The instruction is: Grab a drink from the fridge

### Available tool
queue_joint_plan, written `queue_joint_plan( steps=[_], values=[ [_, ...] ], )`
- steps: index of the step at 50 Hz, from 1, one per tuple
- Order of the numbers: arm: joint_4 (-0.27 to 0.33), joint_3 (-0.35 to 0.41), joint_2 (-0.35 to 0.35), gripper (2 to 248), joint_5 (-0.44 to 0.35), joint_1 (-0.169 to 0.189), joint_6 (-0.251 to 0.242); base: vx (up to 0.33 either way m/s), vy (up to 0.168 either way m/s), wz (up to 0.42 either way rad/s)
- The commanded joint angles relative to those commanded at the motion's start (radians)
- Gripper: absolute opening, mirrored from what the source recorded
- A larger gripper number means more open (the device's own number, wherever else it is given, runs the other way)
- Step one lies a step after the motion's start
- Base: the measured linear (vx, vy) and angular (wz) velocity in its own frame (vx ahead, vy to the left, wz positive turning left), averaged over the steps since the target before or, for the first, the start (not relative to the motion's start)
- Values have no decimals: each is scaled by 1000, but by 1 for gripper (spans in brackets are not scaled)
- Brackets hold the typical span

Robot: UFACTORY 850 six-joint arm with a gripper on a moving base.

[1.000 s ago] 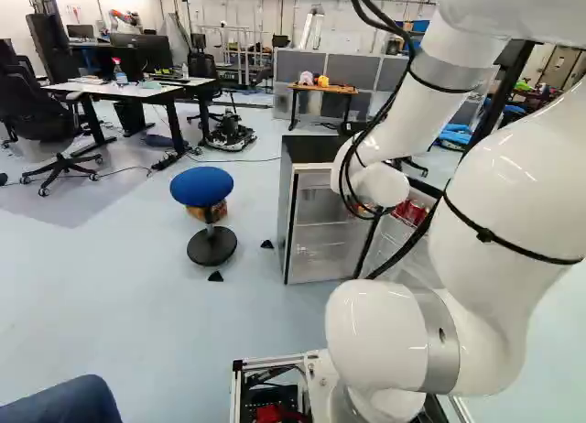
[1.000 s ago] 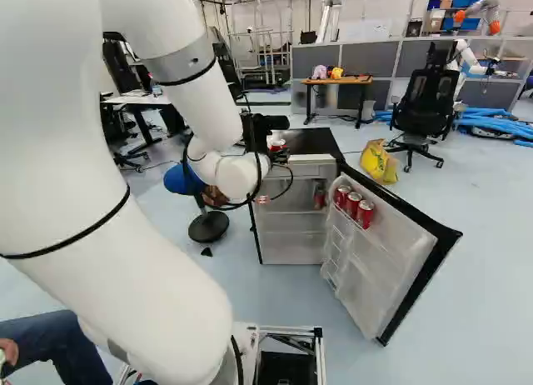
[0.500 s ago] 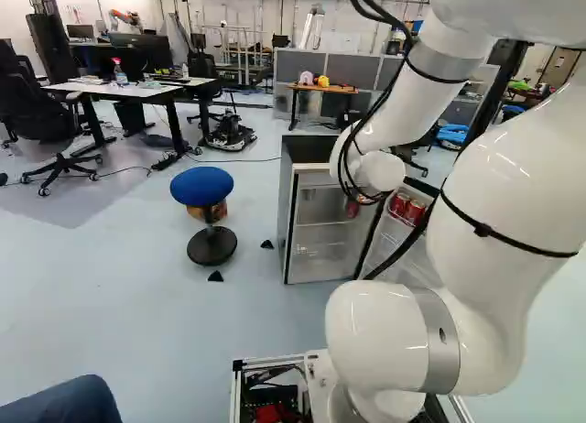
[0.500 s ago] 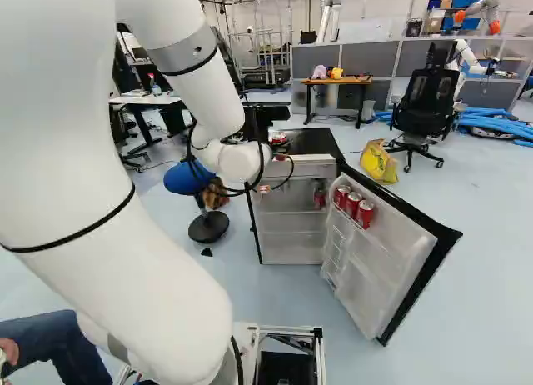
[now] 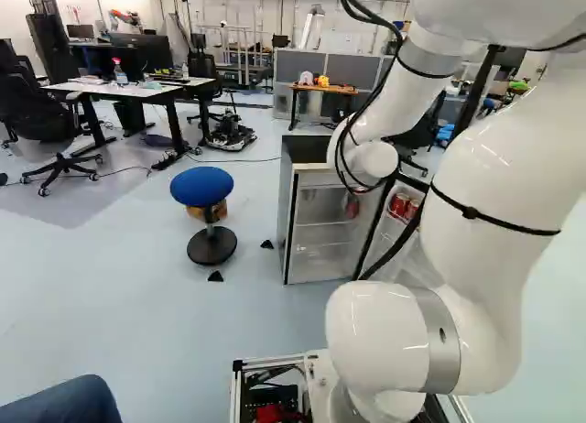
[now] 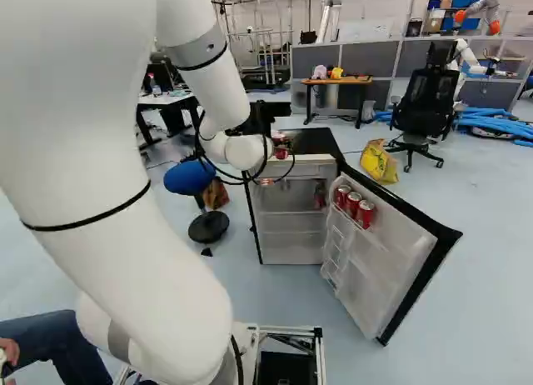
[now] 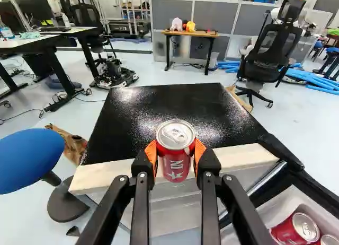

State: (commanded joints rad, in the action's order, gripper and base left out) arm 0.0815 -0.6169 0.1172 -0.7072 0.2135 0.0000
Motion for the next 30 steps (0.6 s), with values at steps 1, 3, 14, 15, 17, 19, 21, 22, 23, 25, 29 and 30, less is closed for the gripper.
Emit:
queue_joint_plan(
  steps=[1,3,14,15,17,19,21,22,23,25,29,30],
  values=[
    [0,-5,4,91,0,-1,0,0,0,0],
    [0,-14,13,91,0,-2,0,0,0,0],
    [0,-65,60,91,0,-8,0,0,0,0],
    [0,-70,64,91,0,-9,0,0,0,0],
    [0,-80,72,91,0,-10,0,0,0,0],
    [0,-89,81,91,0,-11,0,0,0,0],
    [0,-99,89,91,0,-12,0,0,0,0],
    [0,-104,93,91,0,-12,0,0,0,0],
    [0,-108,97,91,0,-13,0,0,0,0],
    [0,-118,106,91,0,-14,0,0,0,0],
    [0,-137,123,91,0,-16,0,0,0,0],
    [0,-142,127,91,0,-16,0,0,0,0]
  ],
)
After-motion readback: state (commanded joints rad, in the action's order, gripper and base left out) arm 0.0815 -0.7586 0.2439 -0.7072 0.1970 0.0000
